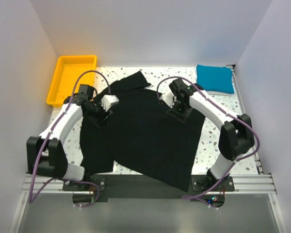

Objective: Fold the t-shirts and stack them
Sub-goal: Flatten the tshirt out

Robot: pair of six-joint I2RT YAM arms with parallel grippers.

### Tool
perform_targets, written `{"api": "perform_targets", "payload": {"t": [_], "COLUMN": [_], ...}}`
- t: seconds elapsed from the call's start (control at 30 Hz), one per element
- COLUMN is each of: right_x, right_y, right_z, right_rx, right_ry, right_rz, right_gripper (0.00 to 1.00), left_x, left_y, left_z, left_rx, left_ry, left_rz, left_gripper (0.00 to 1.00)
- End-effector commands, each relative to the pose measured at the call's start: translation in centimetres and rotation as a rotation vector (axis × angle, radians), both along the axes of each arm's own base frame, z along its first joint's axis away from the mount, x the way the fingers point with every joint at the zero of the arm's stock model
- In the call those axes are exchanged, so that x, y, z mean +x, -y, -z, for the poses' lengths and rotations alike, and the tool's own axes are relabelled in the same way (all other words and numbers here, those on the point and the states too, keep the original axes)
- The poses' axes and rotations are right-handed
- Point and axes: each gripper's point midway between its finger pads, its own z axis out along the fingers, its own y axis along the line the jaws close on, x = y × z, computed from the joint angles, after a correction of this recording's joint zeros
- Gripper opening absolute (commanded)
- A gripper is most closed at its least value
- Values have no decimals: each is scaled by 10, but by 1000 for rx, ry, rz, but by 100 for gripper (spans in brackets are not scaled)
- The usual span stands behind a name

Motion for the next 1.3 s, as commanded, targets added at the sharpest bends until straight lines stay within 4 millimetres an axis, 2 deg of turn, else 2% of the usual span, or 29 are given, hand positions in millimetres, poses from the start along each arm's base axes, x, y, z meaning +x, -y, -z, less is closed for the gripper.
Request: {"api": "perform_targets", "payload": {"t": [0.0,0.07,0.1,0.23,0.43,0.47,0.53,0.57,0.6,0.63,0.67,0.7,0.77,0.8,0.87,0.93,0.97,1.0,1.03,1.07,1.13,1.17,1.2,1.27], "right_x": [-39,-38,-39,-20,22,28,53,61,88,101,105,131,137,142,139,129,125,115,110,99,89,80,69,62], "right_y": [25,30,36,58,105,121,136,153,158,165,175,172,169,164,159,154,153,155,154,153,152,152,149,146], "right_z": [37,52,67,93,117,128,128,139,131,132,142,126,111,103,89,74,69,60,57,59,42,41,36,30], "right_rx": [-43,-70,-106,-152,-238,-276,-301,-344,-348,-358,-369,-341,-321,-285,-253,-215,-210,-205,-194,-193,-171,-164,-146,-124], "right_ry": [-178,-188,-216,-241,-213,-227,-192,-204,-148,-131,-164,-103,-94,-76,-62,-60,-57,-52,-53,-74,-54,-65,-78,-84], "right_rz": [106,113,115,169,208,229,232,252,252,265,279,299,305,305,306,306,305,307,307,305,308,316,321,318], "right_gripper": [60,57,56,53,52,52,52,51,51,51,51,51,54,55,59,63,65,65,66,66,67,67,66,65], "left_x": [48,56,57,57,51,50,53,55,59,61,64,72,81,92,109,134,144,164,174,194,211,225,233,235], "left_y": [-7,-12,-14,-18,-17,-17,-16,-16,-15,-14,-13,-12,-12,-11,-6,1,4,9,12,16,23,26,30,31], "left_z": [1,10,20,30,29,29,25,22,19,18,18,12,14,7,8,-2,9,-2,-2,3,9,16,26,40], "left_rx": [55,101,117,147,119,118,111,106,100,97,95,91,91,83,63,34,30,2,-11,-31,-55,-66,-66,-53], "left_ry": [94,90,66,42,19,14,14,19,26,28,28,42,39,61,79,127,107,138,138,129,115,105,91,69], "left_rz": [-43,-45,-45,-56,-80,-82,-92,-93,-96,-98,-99,-107,-117,-134,-146,-165,-173,-198,-207,-233,-248,-261,-266,-270], "left_gripper": [50,49,49,50,54,54,54,54,54,54,55,55,55,55,55,55,55,54,54,53,49,48,46,43]}}
